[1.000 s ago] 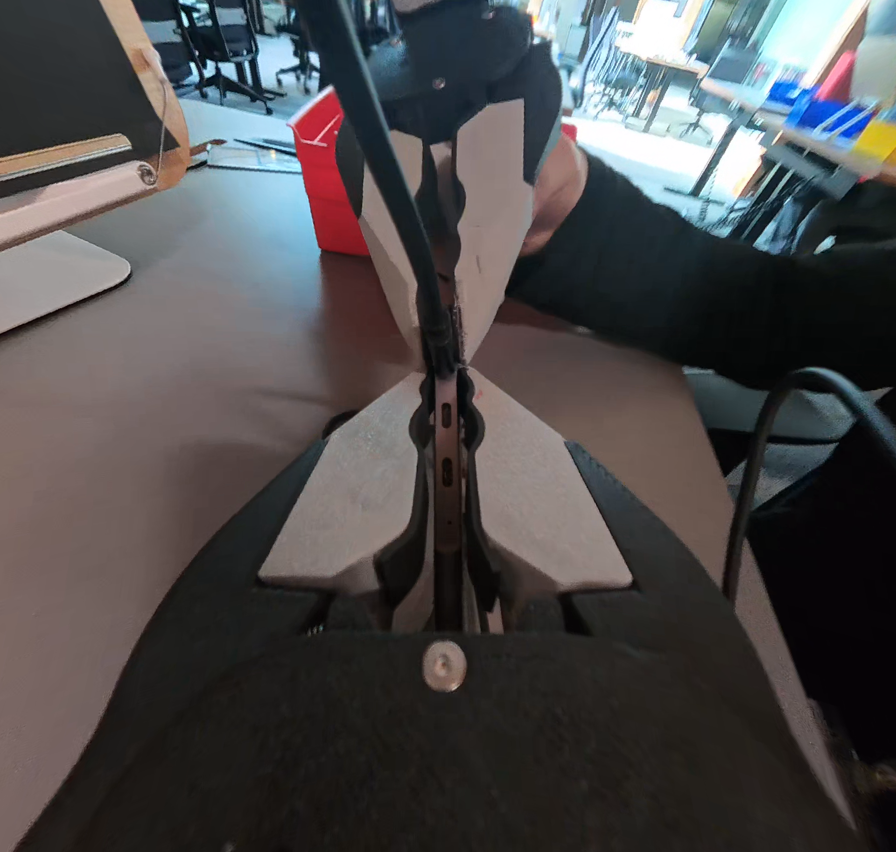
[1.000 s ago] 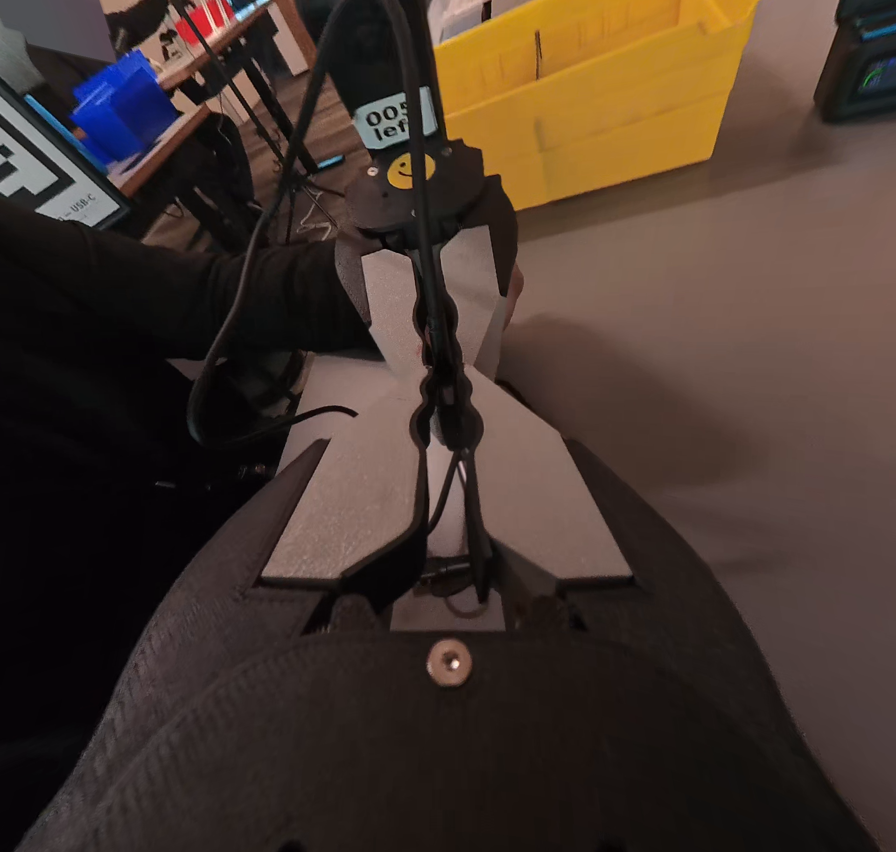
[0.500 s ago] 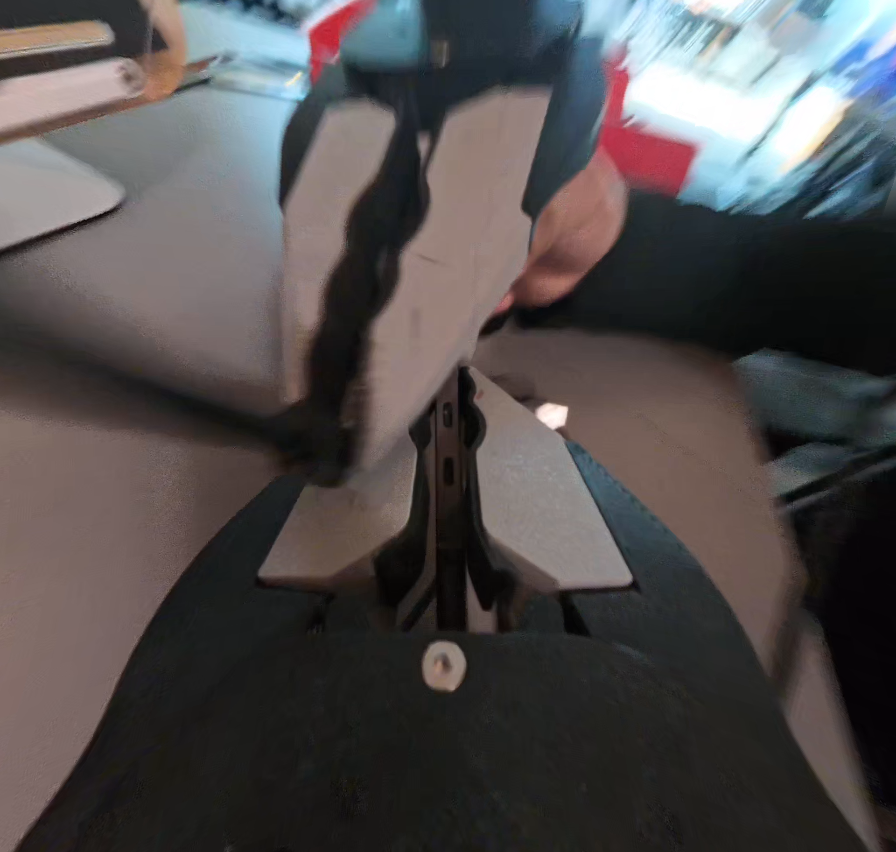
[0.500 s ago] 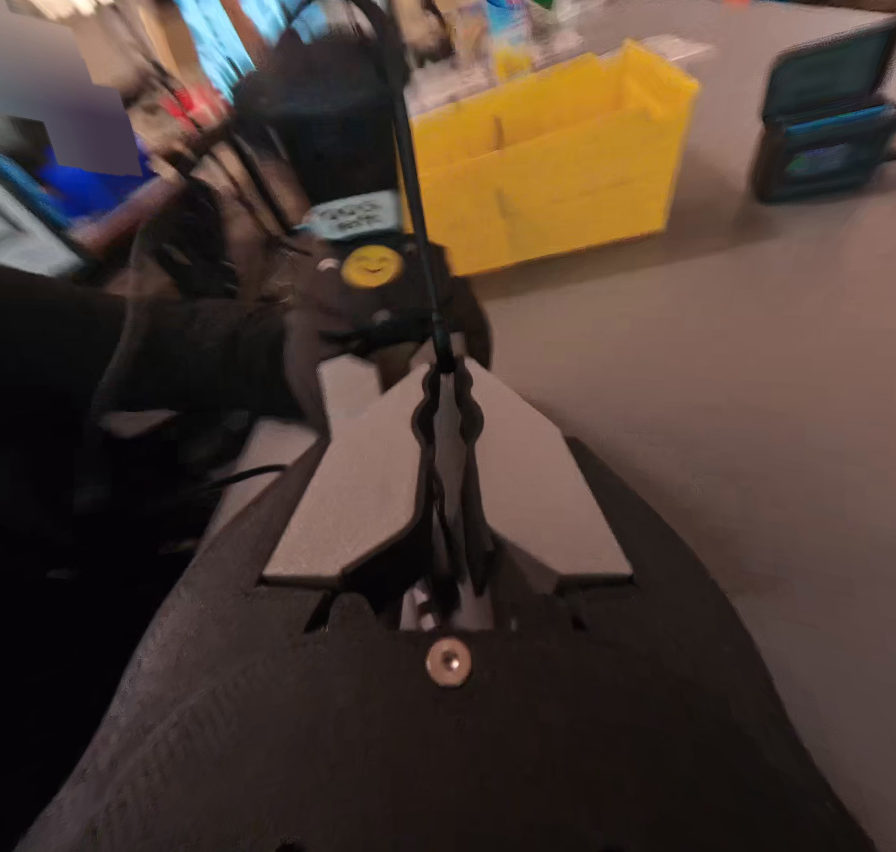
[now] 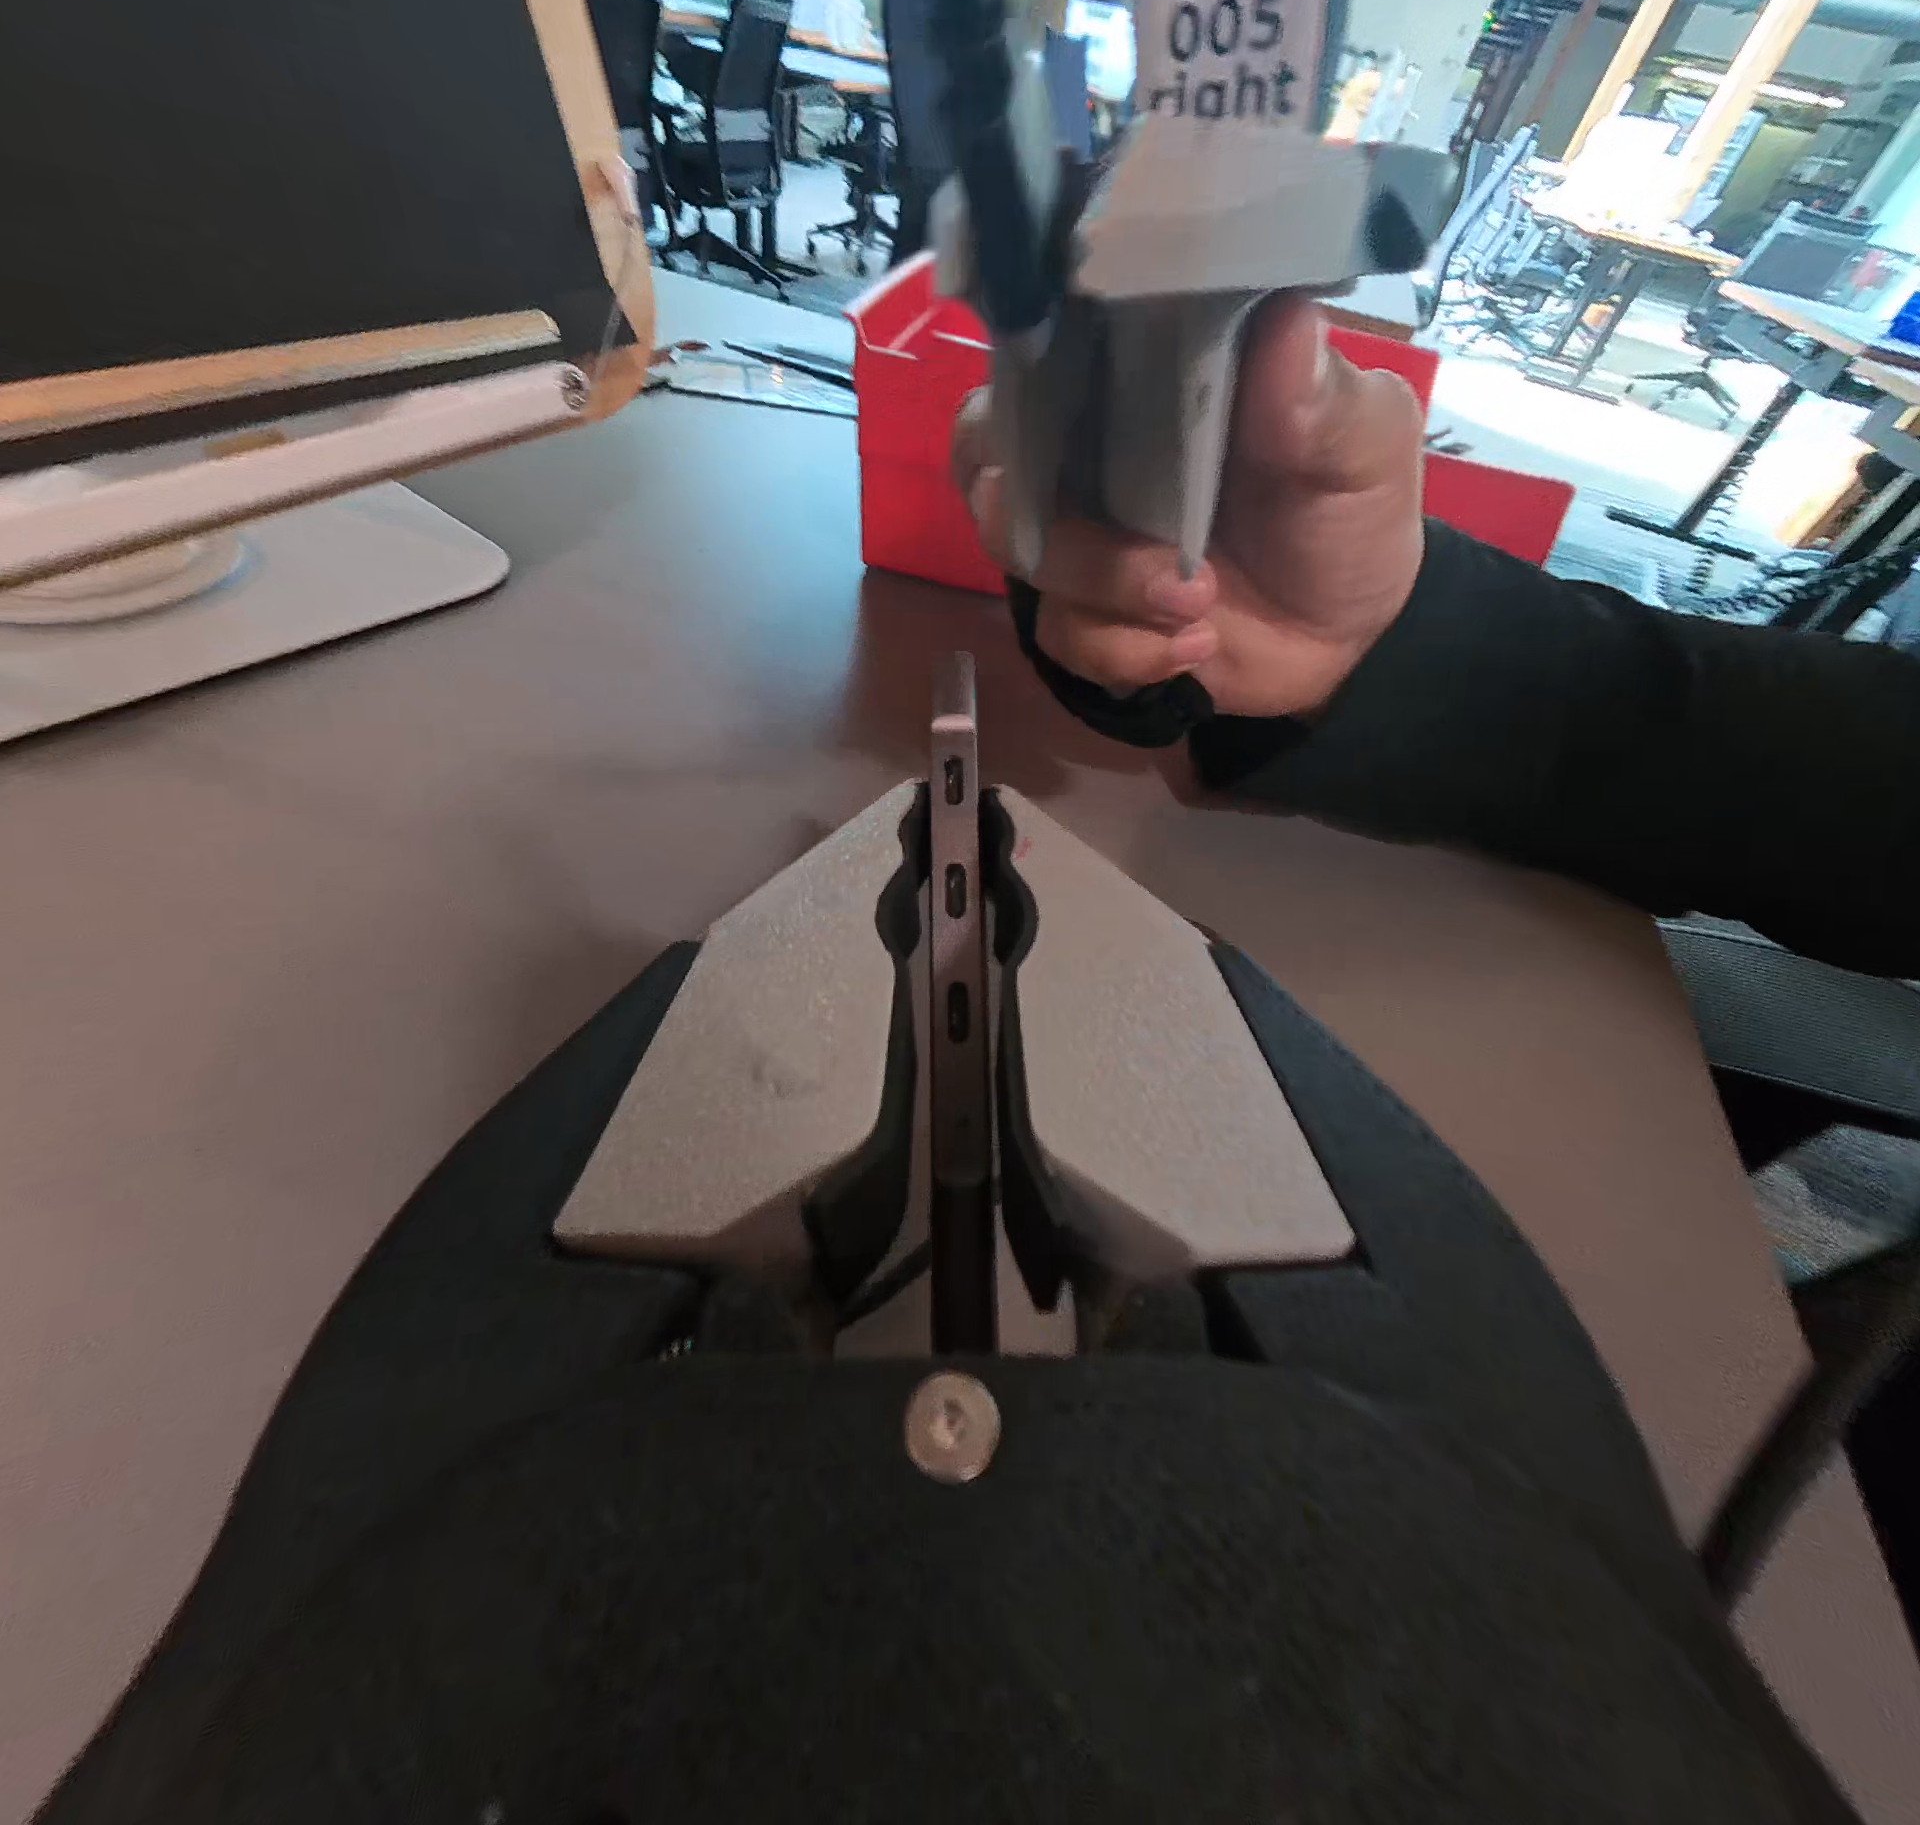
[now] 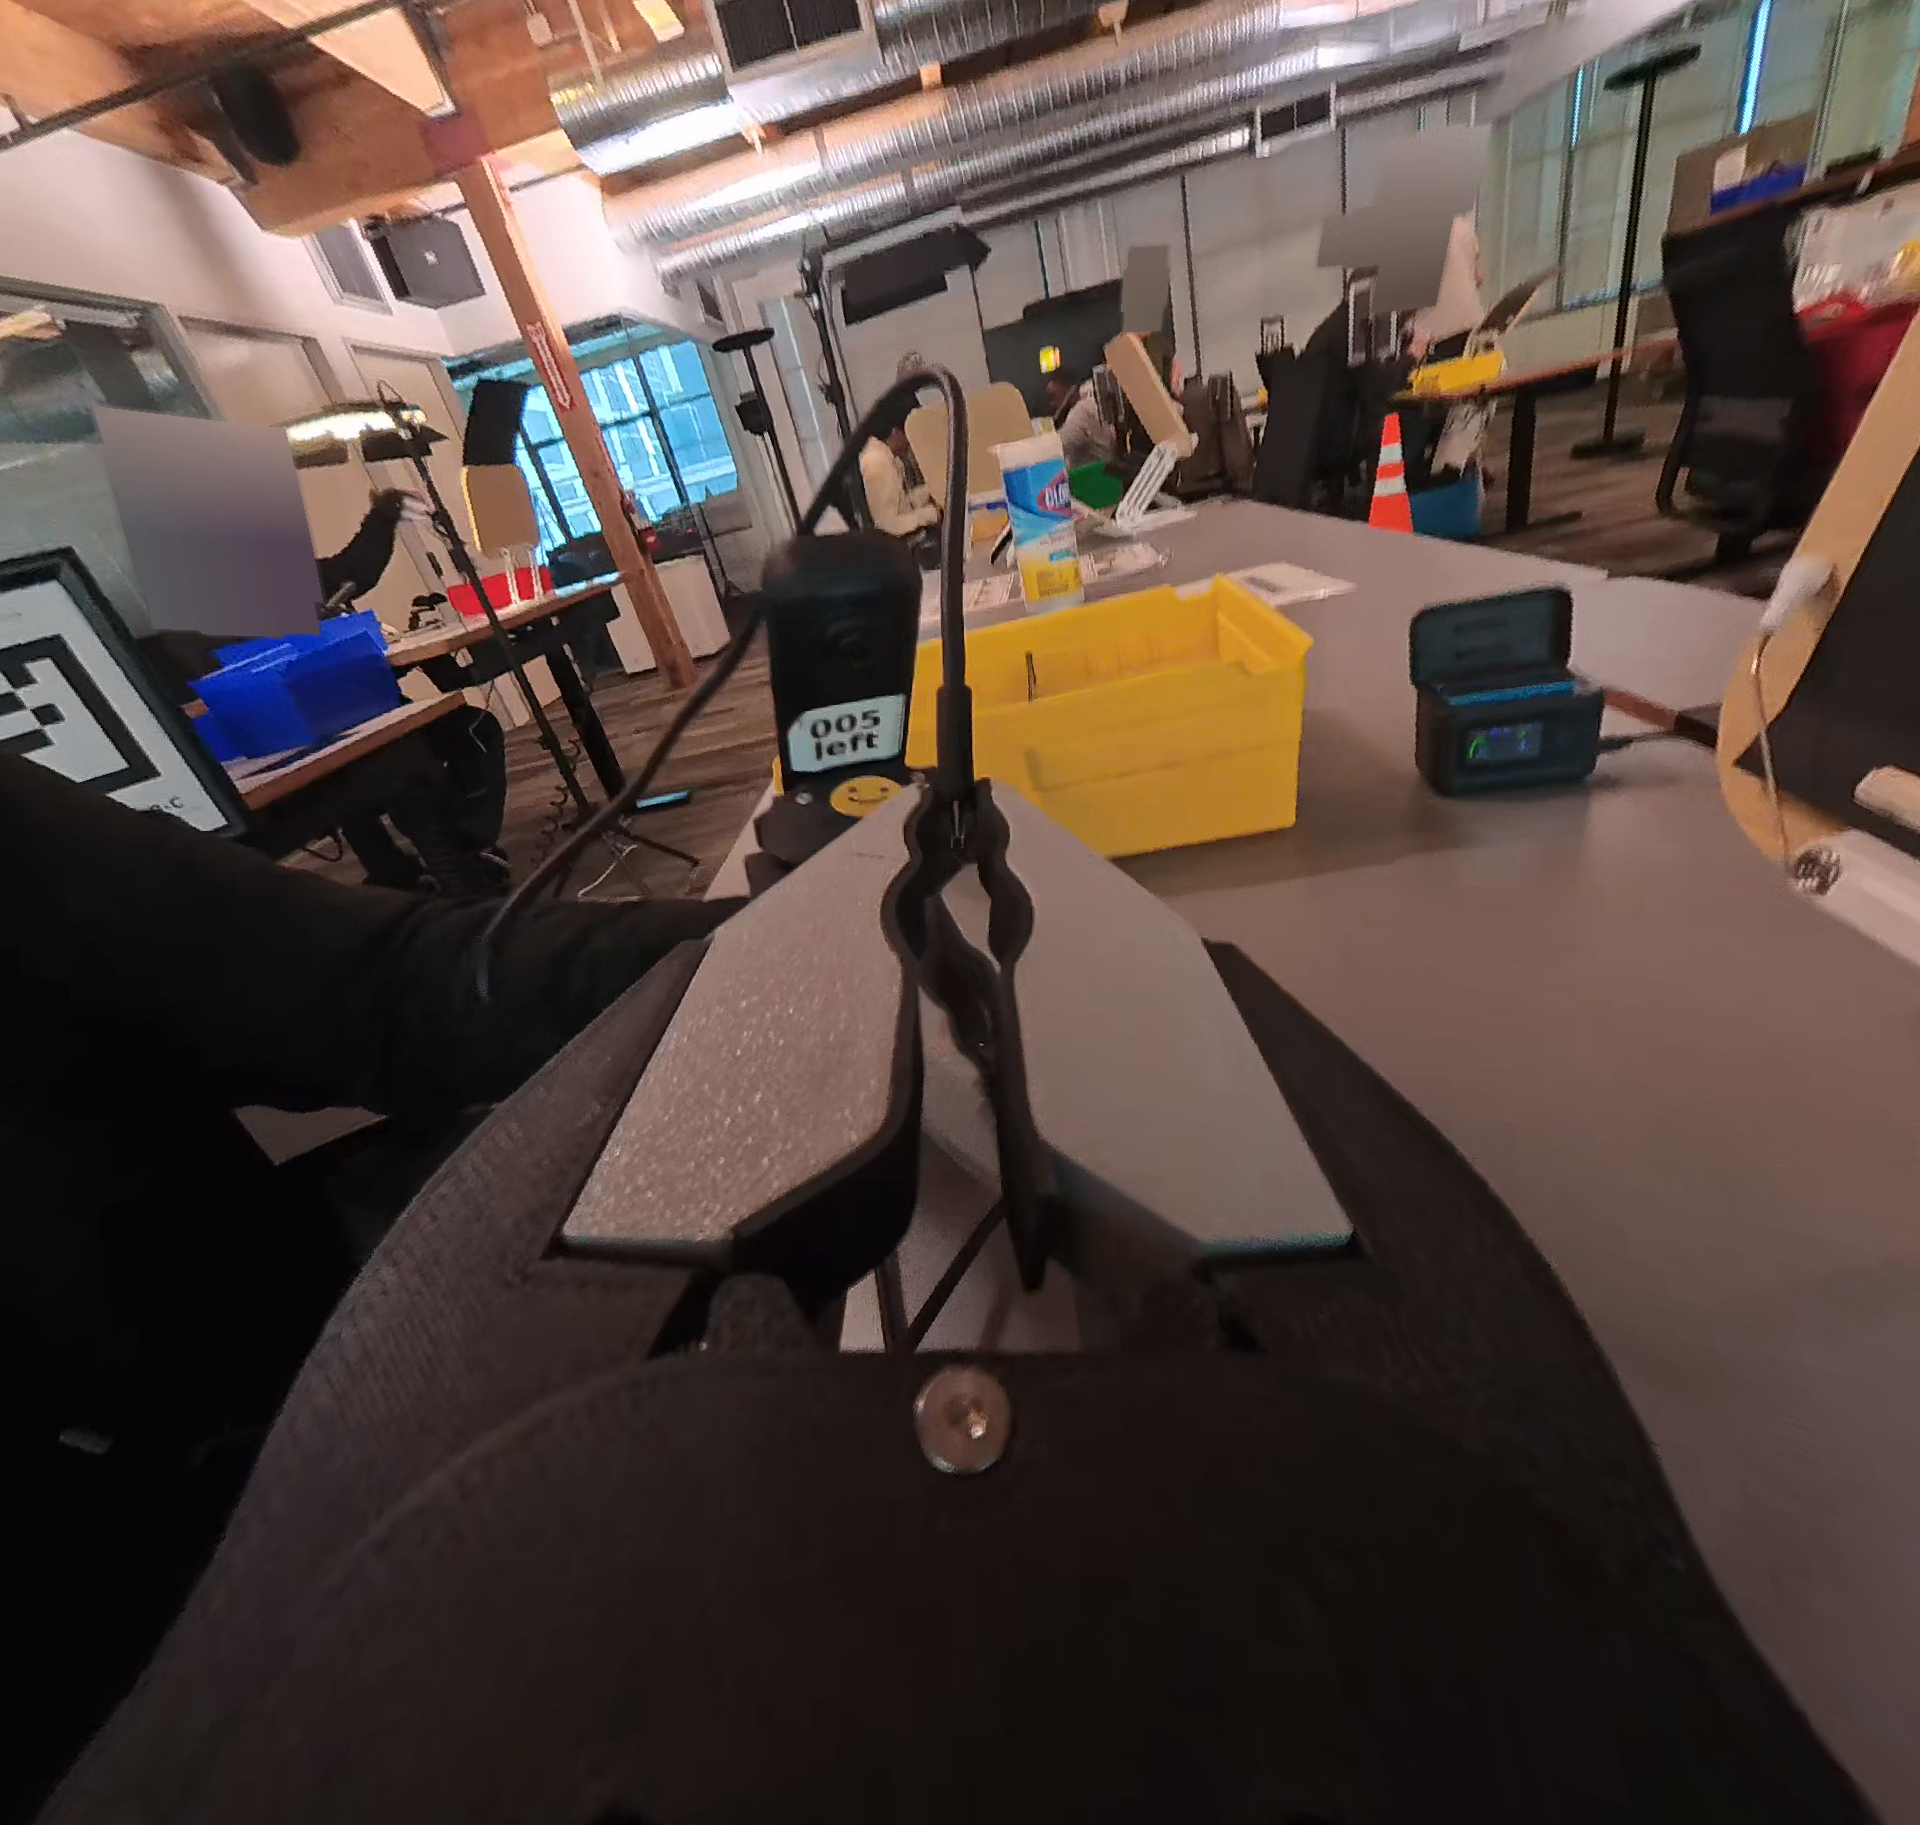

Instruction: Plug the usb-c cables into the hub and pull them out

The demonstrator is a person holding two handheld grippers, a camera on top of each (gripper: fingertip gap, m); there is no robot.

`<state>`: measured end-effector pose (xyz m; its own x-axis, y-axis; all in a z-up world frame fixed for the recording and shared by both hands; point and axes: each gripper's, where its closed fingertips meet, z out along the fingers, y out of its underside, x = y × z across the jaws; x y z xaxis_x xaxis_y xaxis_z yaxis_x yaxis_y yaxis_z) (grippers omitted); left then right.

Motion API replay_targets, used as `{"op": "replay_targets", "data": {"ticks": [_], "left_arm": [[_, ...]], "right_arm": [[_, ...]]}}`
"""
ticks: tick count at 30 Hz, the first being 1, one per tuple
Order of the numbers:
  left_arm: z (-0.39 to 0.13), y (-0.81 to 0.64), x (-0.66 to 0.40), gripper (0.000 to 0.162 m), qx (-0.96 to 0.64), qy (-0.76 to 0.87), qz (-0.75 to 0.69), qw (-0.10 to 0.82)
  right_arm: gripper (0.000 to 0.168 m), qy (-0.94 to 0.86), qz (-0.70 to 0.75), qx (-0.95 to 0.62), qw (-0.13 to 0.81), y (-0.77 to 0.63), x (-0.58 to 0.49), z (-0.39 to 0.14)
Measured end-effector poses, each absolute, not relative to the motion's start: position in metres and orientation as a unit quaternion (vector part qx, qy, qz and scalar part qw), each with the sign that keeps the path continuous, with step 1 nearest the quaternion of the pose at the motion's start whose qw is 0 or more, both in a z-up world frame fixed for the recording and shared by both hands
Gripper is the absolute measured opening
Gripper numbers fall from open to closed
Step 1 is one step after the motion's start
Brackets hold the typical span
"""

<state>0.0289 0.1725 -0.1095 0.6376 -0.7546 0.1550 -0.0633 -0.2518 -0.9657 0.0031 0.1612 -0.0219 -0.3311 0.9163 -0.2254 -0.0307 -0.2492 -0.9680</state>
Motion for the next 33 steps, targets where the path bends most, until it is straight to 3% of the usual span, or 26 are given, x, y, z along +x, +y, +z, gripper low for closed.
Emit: {"op": "replay_targets", "data": {"ticks": [12, 21, 33], "left_arm": [[-0.095, 0.193, -0.014, 0.006, -0.726, 0.197, -0.267, 0.603], [-0.088, 0.206, -0.065, 0.006, -0.729, 0.091, -0.222, 0.641], [-0.088, 0.206, -0.064, 0.007, -0.73, 0.106, -0.199, 0.645]], "right_arm": [[0.003, -0.374, 0.691, -0.369, 0.497, 0.186, 0.066, 0.05], [0.003, -0.375, 0.703, -0.338, 0.502, 0.18, 0.083, 0.066], [0.003, -0.387, 0.712, -0.32, 0.491, 0.173, 0.088, 0.072]]}}
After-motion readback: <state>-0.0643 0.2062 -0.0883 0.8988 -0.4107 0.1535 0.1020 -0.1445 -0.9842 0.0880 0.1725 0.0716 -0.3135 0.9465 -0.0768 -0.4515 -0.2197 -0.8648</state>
